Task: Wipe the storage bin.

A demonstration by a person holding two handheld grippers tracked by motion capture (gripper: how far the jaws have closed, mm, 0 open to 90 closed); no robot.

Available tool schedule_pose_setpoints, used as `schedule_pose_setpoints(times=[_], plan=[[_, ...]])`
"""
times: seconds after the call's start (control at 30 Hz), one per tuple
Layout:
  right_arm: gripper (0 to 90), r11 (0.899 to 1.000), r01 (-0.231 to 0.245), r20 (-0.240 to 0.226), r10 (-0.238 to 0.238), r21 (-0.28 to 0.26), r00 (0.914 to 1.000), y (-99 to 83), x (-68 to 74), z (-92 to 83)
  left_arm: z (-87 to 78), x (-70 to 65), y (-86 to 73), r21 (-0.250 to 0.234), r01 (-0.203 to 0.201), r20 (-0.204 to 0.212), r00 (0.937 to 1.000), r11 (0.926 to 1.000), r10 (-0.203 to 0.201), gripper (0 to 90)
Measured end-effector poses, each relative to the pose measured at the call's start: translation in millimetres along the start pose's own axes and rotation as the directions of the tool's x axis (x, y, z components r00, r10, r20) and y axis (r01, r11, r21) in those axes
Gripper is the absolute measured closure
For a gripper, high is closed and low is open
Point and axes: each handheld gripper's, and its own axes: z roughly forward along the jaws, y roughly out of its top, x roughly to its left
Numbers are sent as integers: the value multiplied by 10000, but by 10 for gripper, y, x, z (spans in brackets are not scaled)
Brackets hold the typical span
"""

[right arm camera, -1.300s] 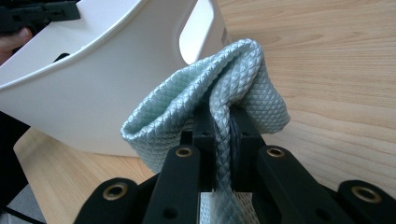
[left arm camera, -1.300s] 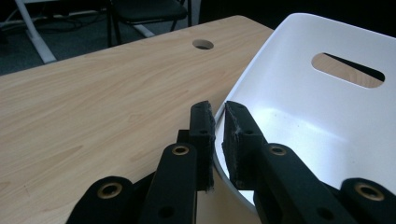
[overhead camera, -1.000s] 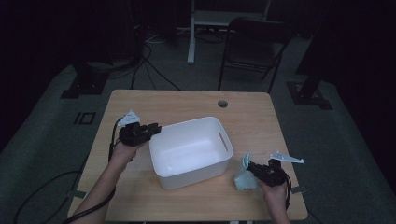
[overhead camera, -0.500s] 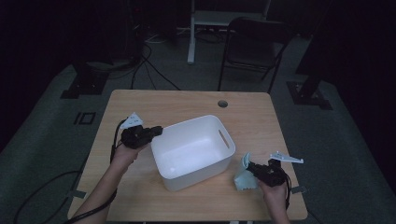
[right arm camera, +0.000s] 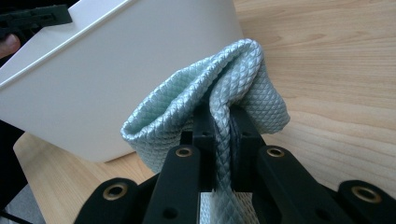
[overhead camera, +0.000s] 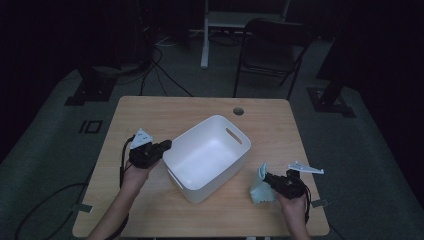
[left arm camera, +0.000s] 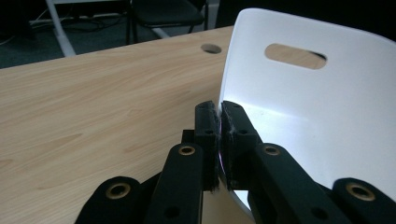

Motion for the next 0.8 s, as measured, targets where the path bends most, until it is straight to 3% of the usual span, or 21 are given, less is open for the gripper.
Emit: schedule_pose_setpoints(times=[0.17, 0.3, 0.5, 0.67, 0.8], plan=[[834, 9999, 62, -45, -62, -92, 10000, 65, 27, 12, -4, 1, -32, -231, 171, 106, 9998, 9996, -169, 857], [834, 9995, 168, -119, -171, -258, 9998, 160, 59, 32, -7, -30, -19, -45, -102, -89, 9999, 9999, 102, 853], [834, 9975, 383, -311, -402, -590, 9987, 330, 128, 104, -9, -76, -15, 13, -102, -283, 9995, 9999, 103, 856], [834, 9962, 572, -494, -605, -655, 9969, 389, 210, 195, 6, -121, -14, 59, -59, -114, 9999, 10000, 60, 855], [834, 9957, 692, -280, -711, -622, 9971, 412, 223, 242, 28, -171, -12, 83, -140, 21, 9999, 9999, 139, 853]])
